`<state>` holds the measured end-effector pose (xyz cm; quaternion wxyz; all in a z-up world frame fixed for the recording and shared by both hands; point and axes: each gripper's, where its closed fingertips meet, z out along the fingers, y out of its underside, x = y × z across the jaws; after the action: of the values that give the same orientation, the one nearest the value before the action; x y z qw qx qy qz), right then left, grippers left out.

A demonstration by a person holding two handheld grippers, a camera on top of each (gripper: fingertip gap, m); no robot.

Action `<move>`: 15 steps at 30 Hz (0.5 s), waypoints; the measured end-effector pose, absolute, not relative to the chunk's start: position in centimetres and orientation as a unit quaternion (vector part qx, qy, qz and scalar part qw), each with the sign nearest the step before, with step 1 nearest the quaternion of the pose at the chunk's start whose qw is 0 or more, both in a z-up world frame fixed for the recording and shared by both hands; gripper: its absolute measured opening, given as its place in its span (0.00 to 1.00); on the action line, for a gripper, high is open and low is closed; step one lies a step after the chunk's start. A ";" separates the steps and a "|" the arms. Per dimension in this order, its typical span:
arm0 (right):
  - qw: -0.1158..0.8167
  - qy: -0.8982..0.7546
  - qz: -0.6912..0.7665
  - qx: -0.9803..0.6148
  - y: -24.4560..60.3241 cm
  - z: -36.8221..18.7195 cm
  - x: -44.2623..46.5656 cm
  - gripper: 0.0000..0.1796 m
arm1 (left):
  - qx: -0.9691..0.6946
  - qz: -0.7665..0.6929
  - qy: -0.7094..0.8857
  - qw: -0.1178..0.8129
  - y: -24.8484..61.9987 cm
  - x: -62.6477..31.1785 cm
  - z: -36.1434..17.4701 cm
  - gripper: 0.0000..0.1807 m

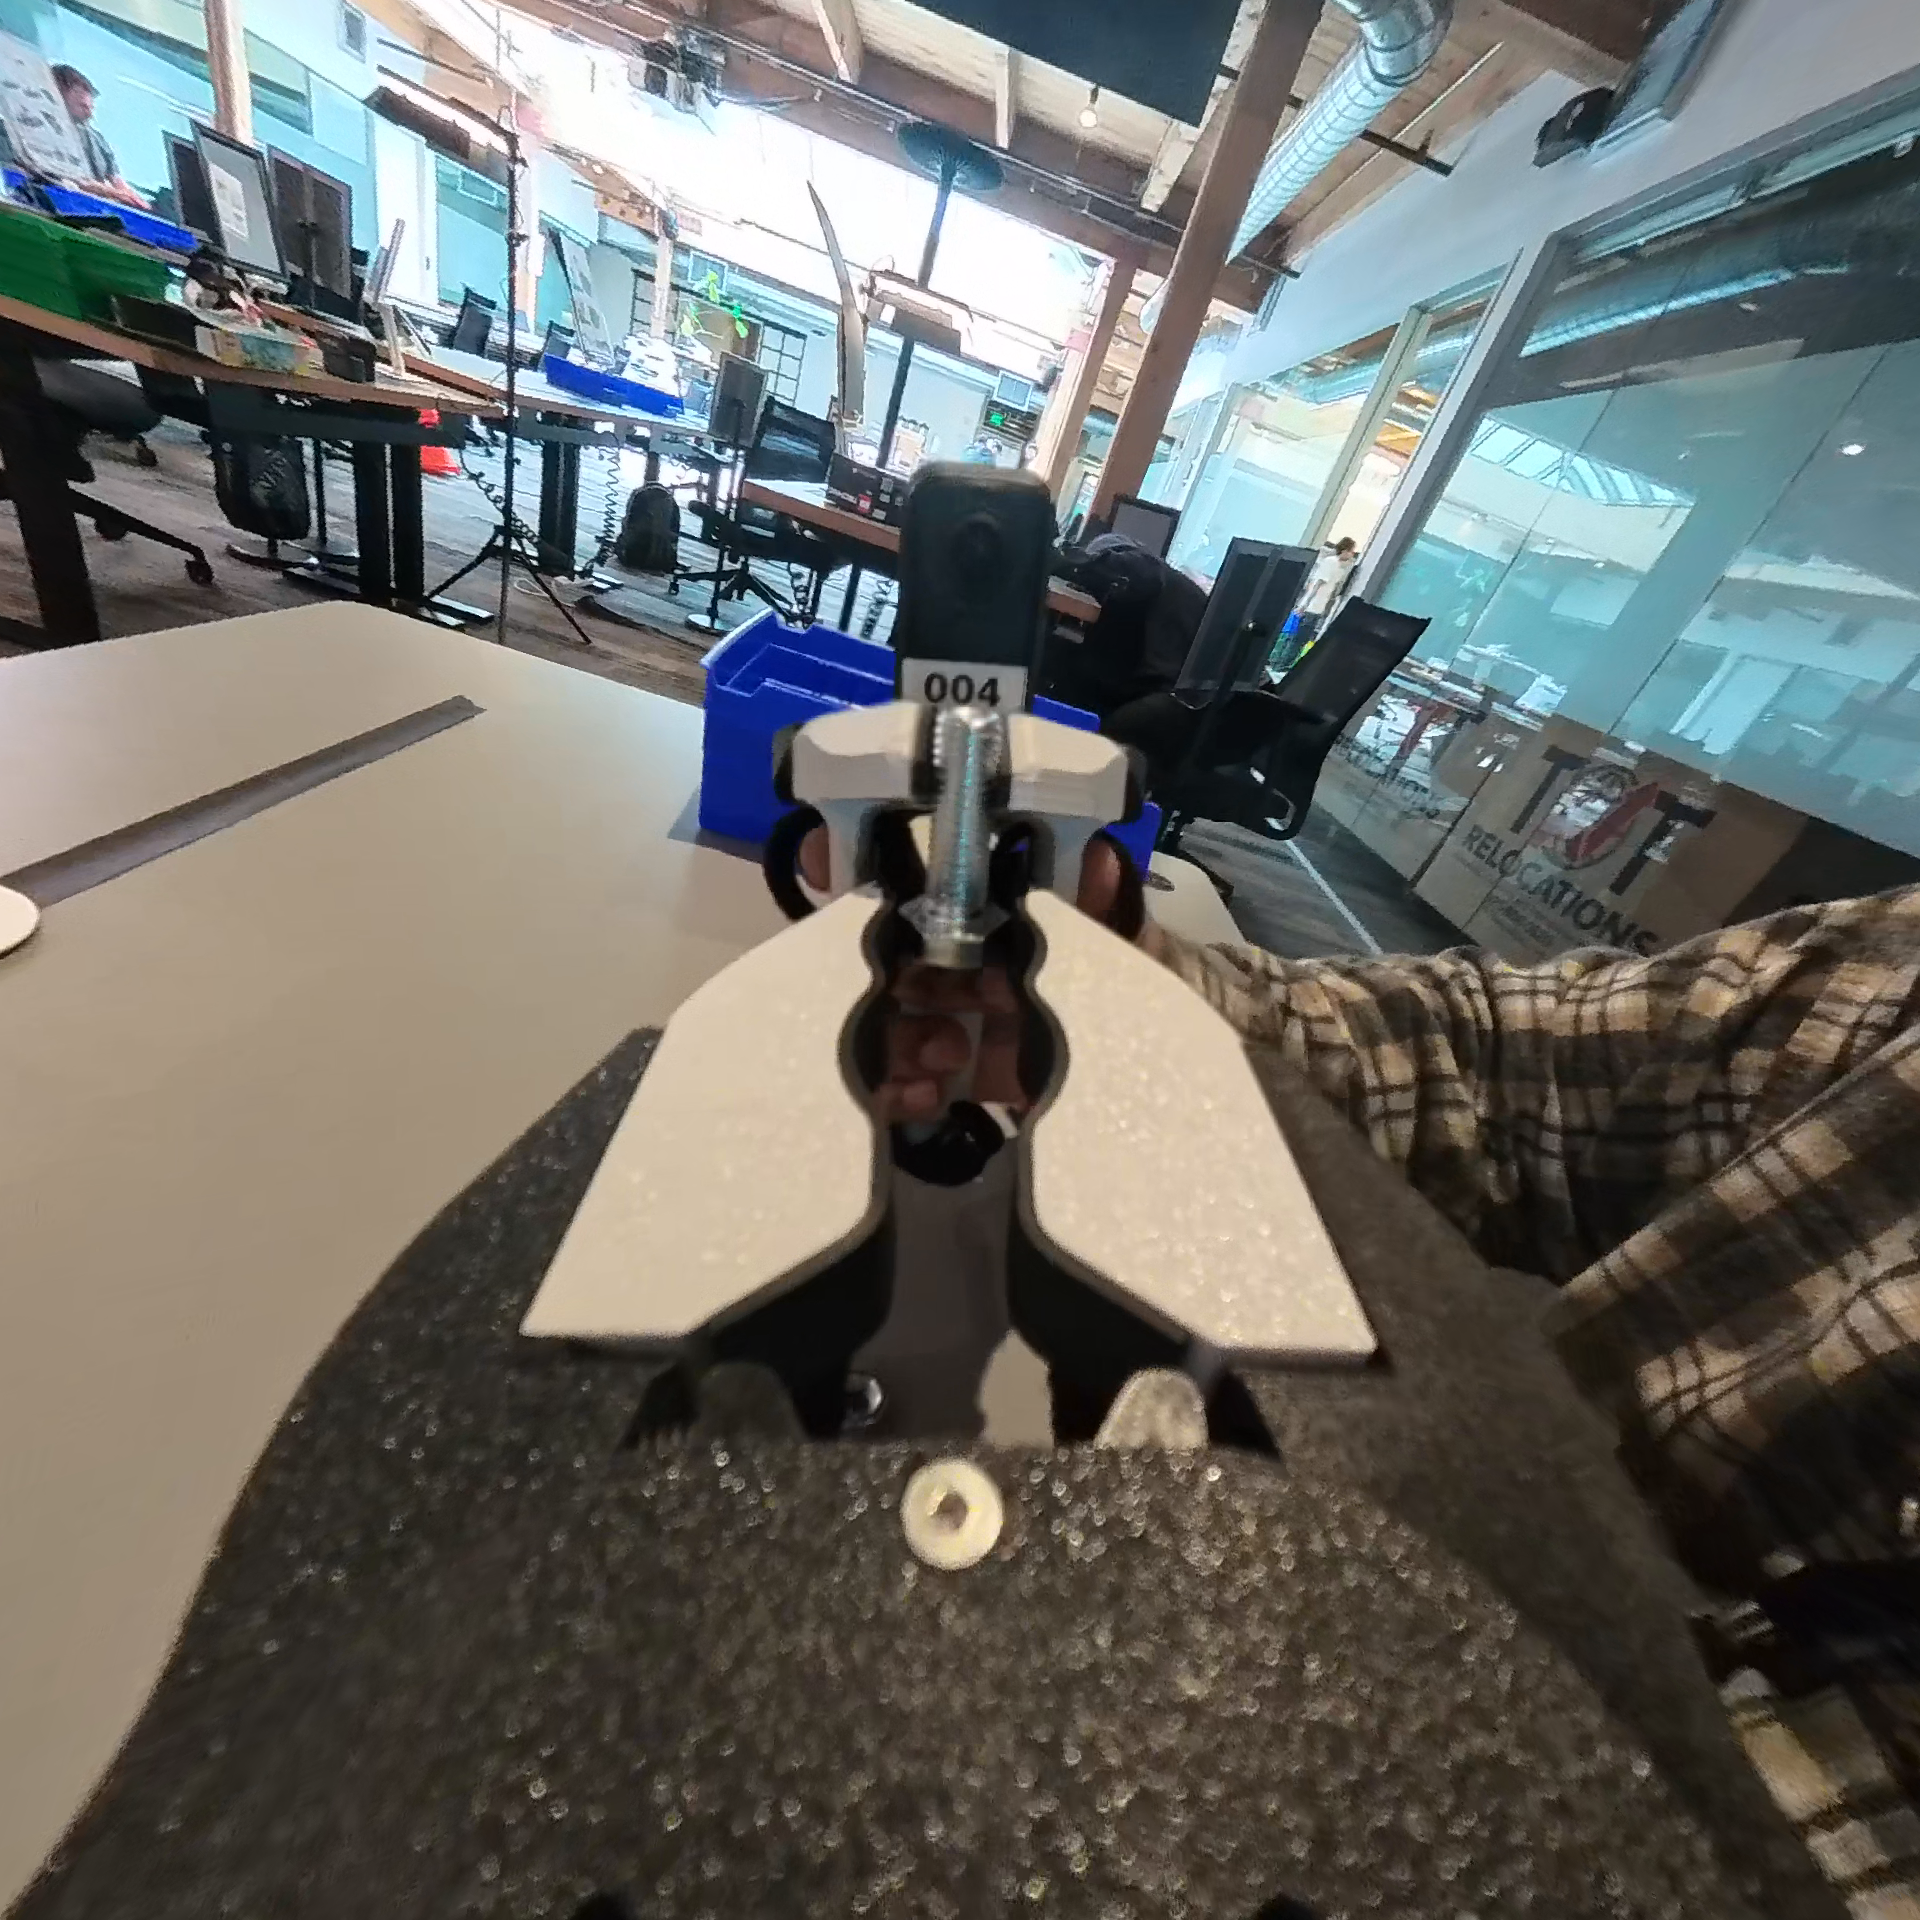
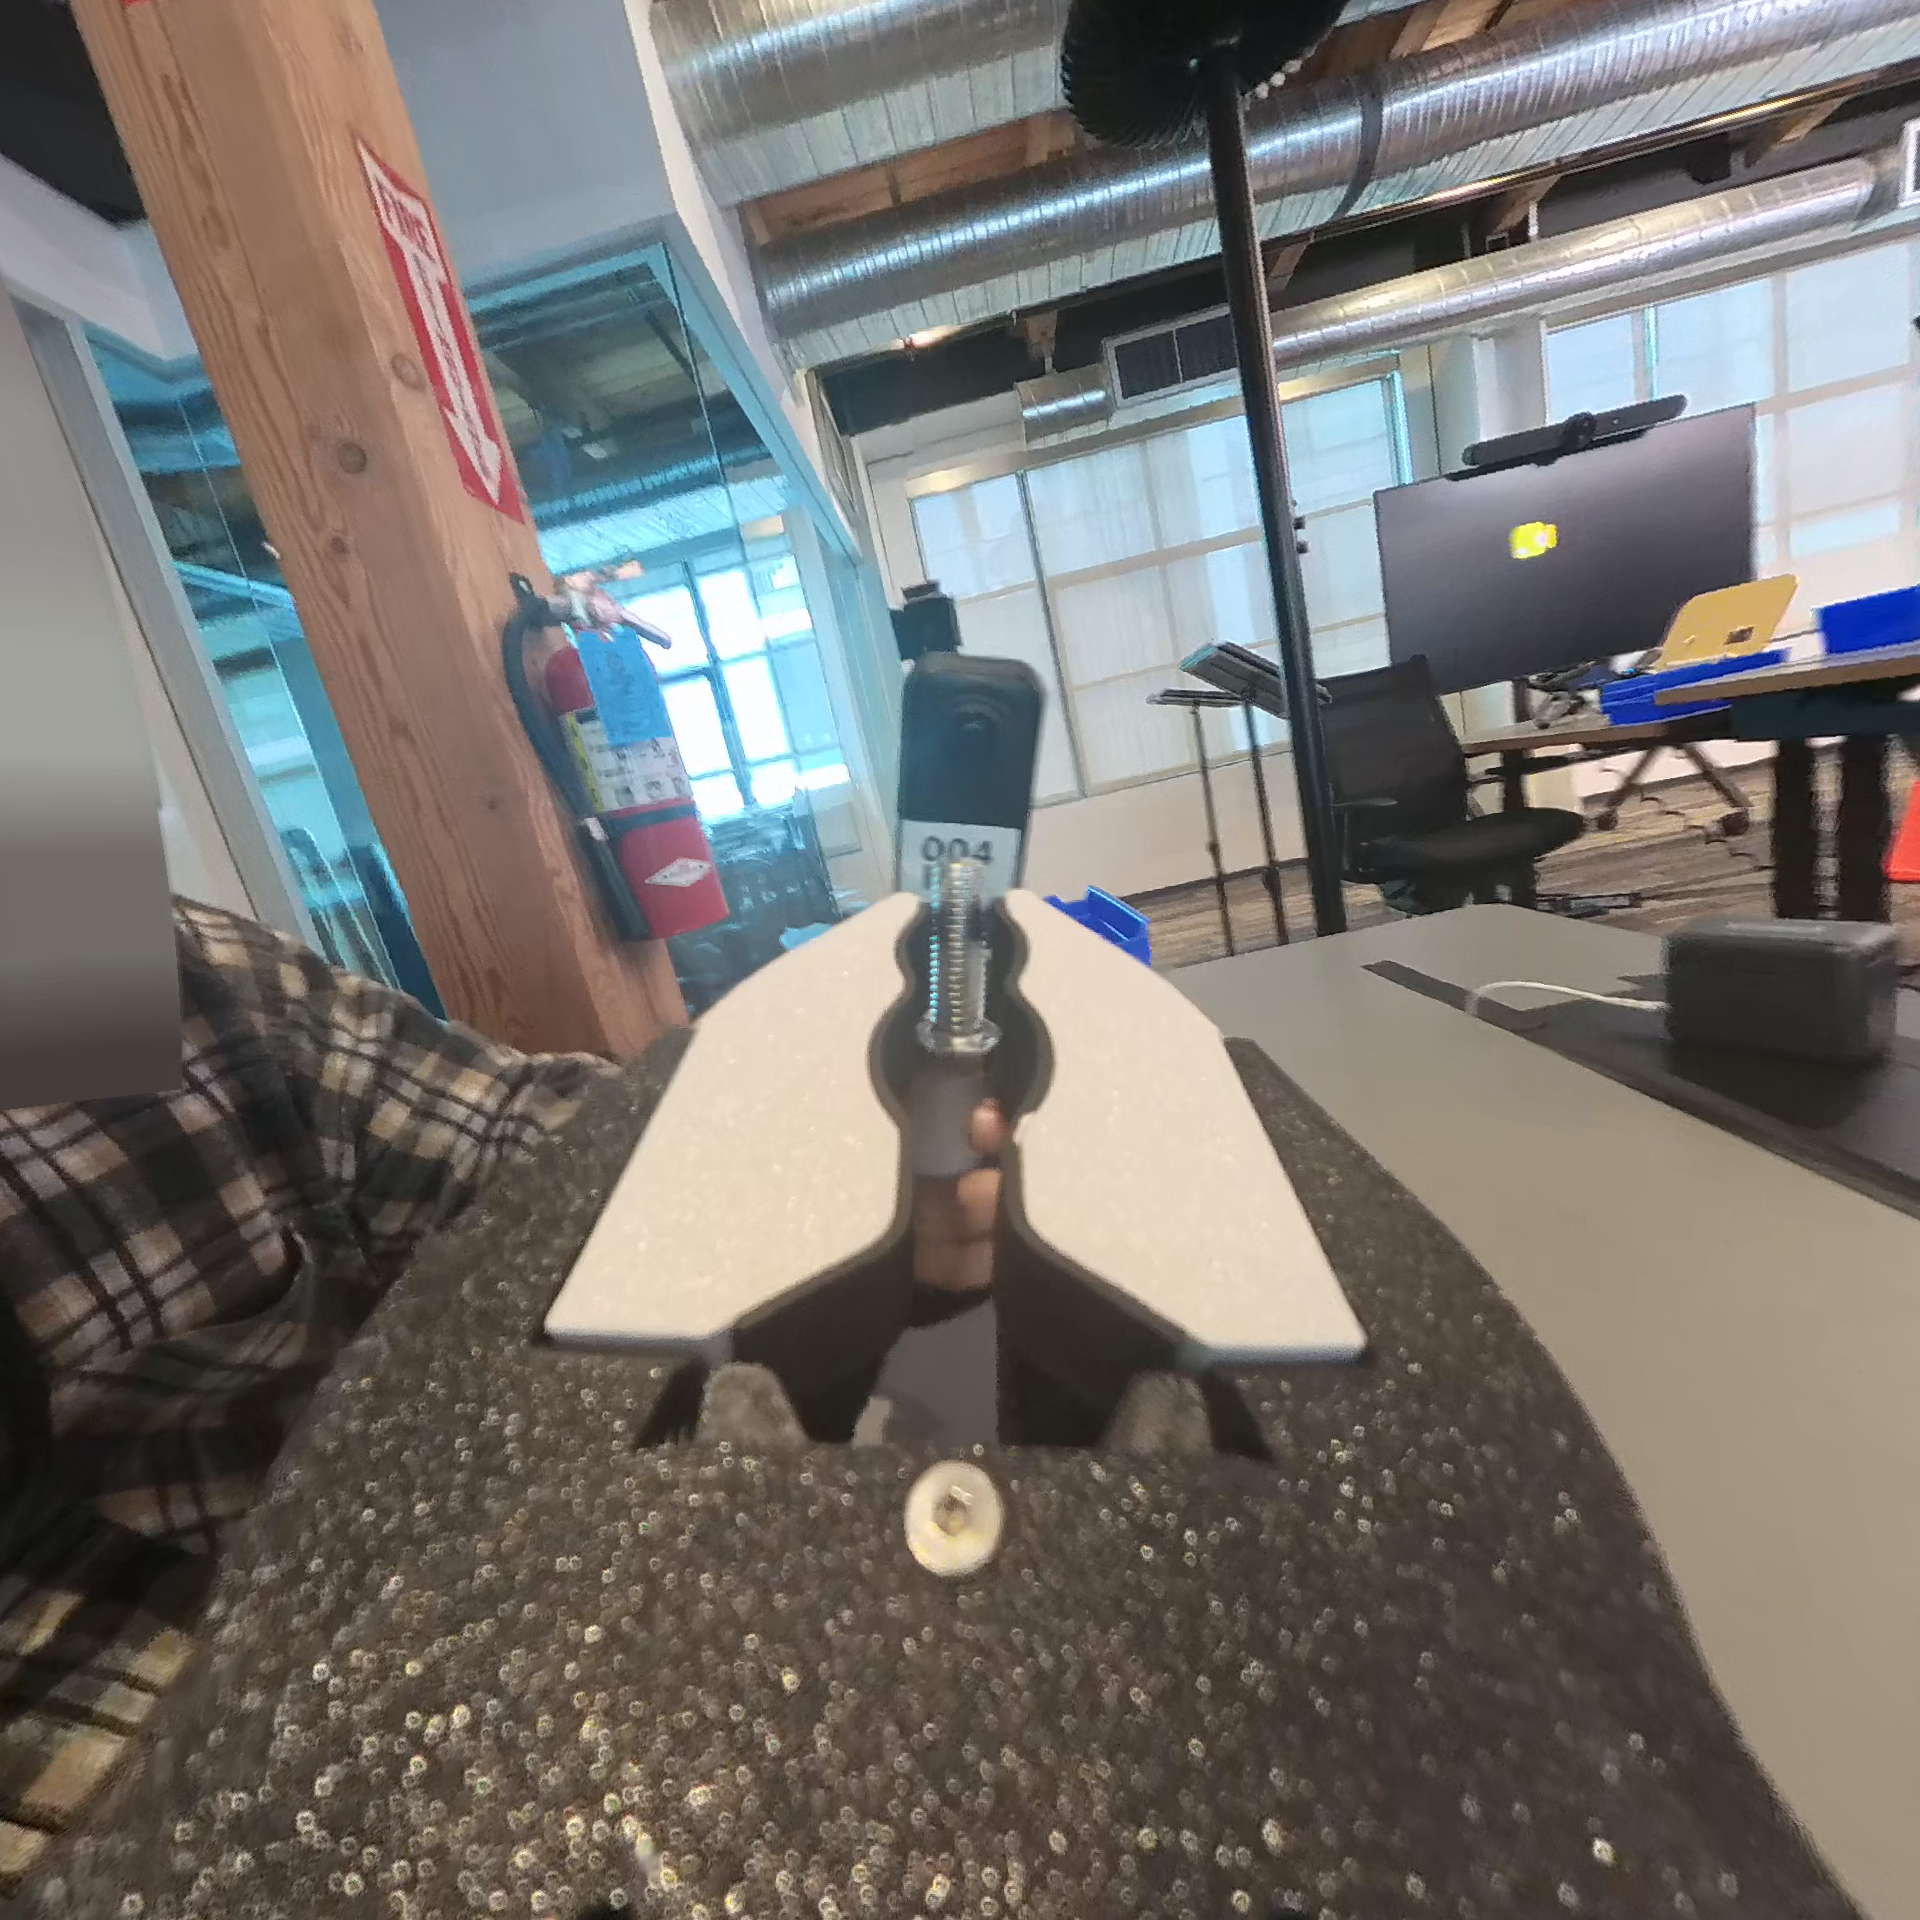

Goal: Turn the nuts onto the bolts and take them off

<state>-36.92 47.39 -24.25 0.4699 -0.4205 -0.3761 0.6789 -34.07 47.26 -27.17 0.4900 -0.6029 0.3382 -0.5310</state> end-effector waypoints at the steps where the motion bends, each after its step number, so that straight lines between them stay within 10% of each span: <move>1: 0.475 -0.375 0.672 -0.427 47.7 -24.2 -36.7 0.09 | -0.603 -0.525 0.341 0.494 47.3 -34.1 -27.2 0.11; 15: 0.430 -0.581 0.441 -0.532 47.1 -27.0 -34.8 0.10 | -0.620 -0.422 0.429 0.504 47.2 -33.4 -30.1 0.11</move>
<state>-34.80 47.07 -27.00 0.4304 -0.5317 -0.5813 0.4406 -33.42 47.17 -30.09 0.5036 -0.6201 0.4287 -0.4220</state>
